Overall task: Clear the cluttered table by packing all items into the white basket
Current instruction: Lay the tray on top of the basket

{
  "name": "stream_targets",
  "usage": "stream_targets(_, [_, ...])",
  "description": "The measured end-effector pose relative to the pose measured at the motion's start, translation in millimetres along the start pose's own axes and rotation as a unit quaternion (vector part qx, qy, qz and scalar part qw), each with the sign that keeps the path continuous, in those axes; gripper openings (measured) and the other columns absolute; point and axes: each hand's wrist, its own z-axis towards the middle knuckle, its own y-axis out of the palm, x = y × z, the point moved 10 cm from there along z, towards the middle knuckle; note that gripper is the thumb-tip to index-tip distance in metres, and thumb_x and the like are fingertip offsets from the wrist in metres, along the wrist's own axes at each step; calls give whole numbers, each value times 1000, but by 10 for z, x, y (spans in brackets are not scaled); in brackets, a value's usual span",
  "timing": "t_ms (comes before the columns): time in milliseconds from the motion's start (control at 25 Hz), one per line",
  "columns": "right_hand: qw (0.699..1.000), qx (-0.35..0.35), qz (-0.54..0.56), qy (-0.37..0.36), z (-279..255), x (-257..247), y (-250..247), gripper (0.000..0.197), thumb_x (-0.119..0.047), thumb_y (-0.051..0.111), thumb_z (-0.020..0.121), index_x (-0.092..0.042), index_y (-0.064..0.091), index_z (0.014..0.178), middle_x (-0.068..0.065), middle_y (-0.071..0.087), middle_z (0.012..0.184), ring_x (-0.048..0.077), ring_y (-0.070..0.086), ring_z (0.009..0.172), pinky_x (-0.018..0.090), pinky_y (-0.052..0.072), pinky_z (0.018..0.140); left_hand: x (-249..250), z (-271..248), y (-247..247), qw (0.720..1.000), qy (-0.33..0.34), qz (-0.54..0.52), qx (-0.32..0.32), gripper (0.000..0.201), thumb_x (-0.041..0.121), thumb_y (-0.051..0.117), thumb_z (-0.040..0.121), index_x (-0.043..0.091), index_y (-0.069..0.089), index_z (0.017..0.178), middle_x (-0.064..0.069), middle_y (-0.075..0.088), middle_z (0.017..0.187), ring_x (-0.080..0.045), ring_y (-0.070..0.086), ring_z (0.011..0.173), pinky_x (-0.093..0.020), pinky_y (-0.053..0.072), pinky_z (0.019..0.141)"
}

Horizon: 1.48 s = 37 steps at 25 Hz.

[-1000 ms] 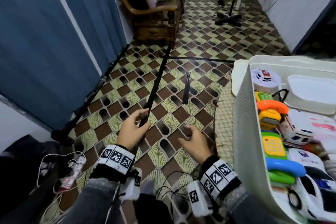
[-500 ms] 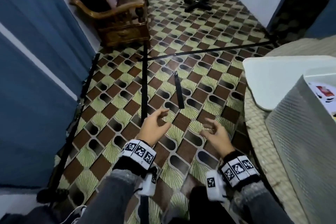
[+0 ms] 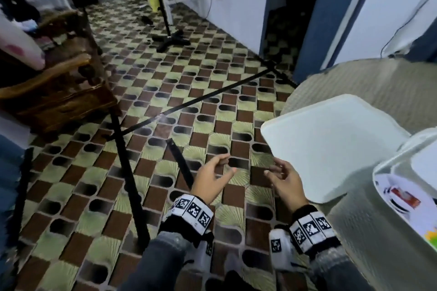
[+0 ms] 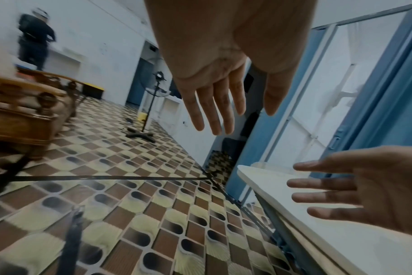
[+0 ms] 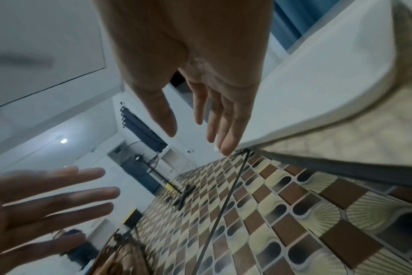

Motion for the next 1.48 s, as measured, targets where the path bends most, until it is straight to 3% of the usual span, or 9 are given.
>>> stream_targets(160, [996, 86, -3, -7, 544, -358, -245, 41, -3, 66, 85, -8, 54, 125, 12, 61, 105, 14, 57, 80, 27, 48, 79, 363, 941, 223, 997, 44, 20, -68, 42, 32, 63, 90, 23, 53, 129, 9, 60, 122, -5, 54, 114, -25, 43, 98])
stream_targets(440, [969, 244, -28, 27, 870, -281, -839, 42, -7, 66, 85, -10, 55, 126, 9, 61, 111, 20, 56, 101, 23, 38, 85, 629, 2056, 824, 980, 99, 38, -169, 49, 32, 67, 87, 23, 50, 132, 10, 57, 122, -5, 51, 115, -22, 39, 94])
stream_targets(640, [872, 427, -188, 149, 499, 184, -1317, 49, -10, 66, 84, -4, 52, 130, 21, 55, 128, 36, 48, 121, 40, 38, 104, 217, 2543, 1319, 953, 92, 120, -264, 81, 45, 75, 76, 24, 36, 143, -1, 37, 146, -23, 35, 134, -46, 37, 106])
stream_targets(800, [839, 386, -281, 261, 283, 411, -1058, 62, -14, 61, 87, -4, 35, 142, 26, 30, 146, 37, 26, 137, 39, 24, 111, -164, 2659, 1481, 930, 35, 141, -338, 100, 39, 79, 73, 20, 19, 150, -6, 26, 154, -27, 29, 140, -44, 32, 109])
stream_targets(920, [810, 383, -321, 309, 203, 491, -904, 64, -14, 60, 88, -12, 30, 145, 29, 15, 151, 39, 16, 141, 40, 22, 112, -394, 2561, 1529, 911, 10, 113, -397, 111, 38, 82, 70, 26, 7, 152, -1, 42, 143, -23, 47, 125, -39, 43, 100])
stream_targets(1080, [824, 426, -213, 308, 143, 599, -711, 64, 4, 55, 85, -10, 34, 144, 26, 30, 143, 44, 32, 129, 44, 29, 107, -543, 2539, 1500, 917, -41, 45, -395, 108, 32, 77, 77, 20, 0, 153, -6, 55, 127, -14, 58, 95, -29, 46, 81])
stream_targets(1200, [846, 432, -175, 259, 219, 529, -471, 69, 12, 55, 79, -6, 34, 143, 23, 39, 130, 39, 39, 121, 35, 32, 101, -637, 2491, 1565, 898, -112, -4, -425, 104, 32, 76, 78, 22, 4, 152, -11, 51, 133, -20, 54, 108, -34, 46, 92])
stream_targets(1280, [864, 429, -134, 229, 311, 422, -289, 77, 7, 63, 76, -7, 30, 144, 20, 37, 128, 34, 42, 117, 30, 35, 96, -675, 2474, 1595, 891, -156, -49, -423, 114, 27, 82, 71, 30, 1, 152, -6, 43, 140, -25, 47, 124, -48, 47, 98])
stream_targets(1480, [892, 409, -87, 170, 543, 271, 60, 95, -6, 75, 73, -4, 16, 147, 15, 30, 141, 7, 28, 120, 4, 18, 91, -575, 2628, 1478, 901, -175, -180, -353, 115, -3, 80, 68, 44, 11, 147, -2, 44, 142, -29, 47, 126, -61, 44, 96])
